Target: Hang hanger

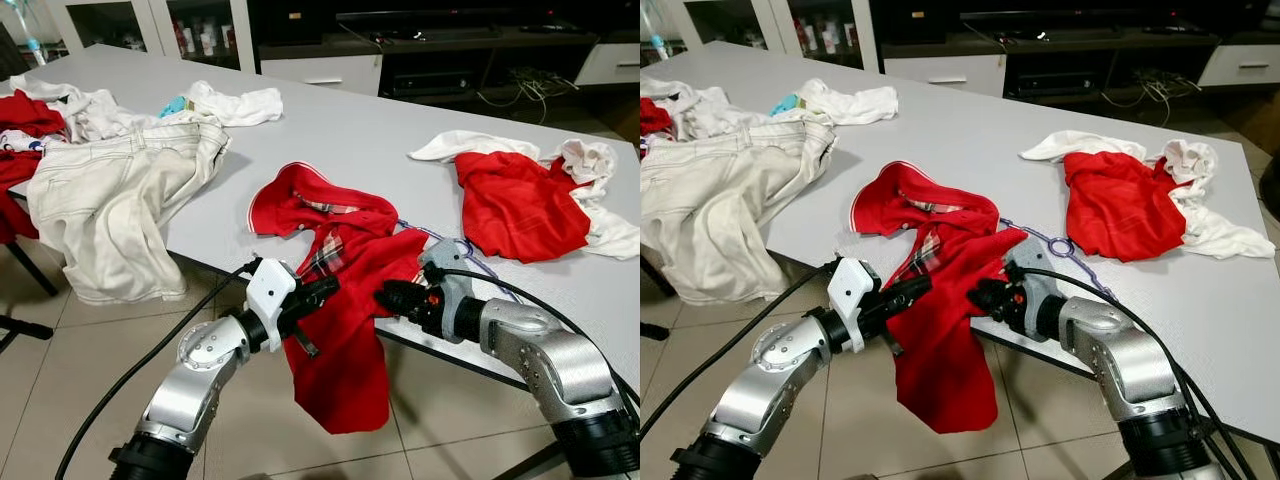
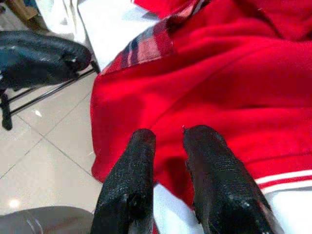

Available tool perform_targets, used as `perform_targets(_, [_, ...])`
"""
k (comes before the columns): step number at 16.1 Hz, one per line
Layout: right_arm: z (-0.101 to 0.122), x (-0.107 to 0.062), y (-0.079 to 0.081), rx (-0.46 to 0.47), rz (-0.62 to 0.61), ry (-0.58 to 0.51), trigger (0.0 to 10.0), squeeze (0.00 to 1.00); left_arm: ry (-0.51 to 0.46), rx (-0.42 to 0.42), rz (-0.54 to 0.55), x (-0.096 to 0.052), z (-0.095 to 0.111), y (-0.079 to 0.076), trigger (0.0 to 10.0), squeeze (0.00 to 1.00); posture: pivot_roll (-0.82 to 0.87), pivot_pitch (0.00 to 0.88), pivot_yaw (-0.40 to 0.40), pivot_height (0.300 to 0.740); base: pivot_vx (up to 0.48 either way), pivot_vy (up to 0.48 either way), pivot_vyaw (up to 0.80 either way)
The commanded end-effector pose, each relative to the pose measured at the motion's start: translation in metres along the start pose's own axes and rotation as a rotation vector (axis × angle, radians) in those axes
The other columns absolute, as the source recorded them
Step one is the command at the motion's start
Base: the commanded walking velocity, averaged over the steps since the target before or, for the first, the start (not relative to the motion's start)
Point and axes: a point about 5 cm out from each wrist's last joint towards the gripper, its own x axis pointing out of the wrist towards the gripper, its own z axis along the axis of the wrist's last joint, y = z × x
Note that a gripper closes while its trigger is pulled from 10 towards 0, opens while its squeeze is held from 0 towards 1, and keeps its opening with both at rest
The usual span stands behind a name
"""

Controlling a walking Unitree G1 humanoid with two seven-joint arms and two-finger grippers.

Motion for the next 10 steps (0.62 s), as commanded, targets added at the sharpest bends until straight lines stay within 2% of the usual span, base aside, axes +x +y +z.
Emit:
perform_targets(1, [0.005,0.003,0.004,-0.028,0.024,0.016,10.0,0.00,-0.005,0.025,0.000,0.001,0.004,0.004,10.0,0.00,-0.08,0.000,0.015,0.740,0.000,0.000,0.00])
perform_targets(6, [0.001,0.014,0.008,-0.061,0.065,0.096,10.0,0.00,-0.006,0.026,0.003,0.002,0.004,0.003,10.0,0.00,-0.08,0.000,0.010,0.740,0.000,0.000,0.00])
perform_targets(10, [-0.007,0.035,-0.008,-0.042,-0.070,0.186,10.0,0.00,-0.010,0.022,-0.002,0.005,0.004,0.000,10.0,0.00,-0.08,0.000,0.005,0.740,0.000,0.000,0.00])
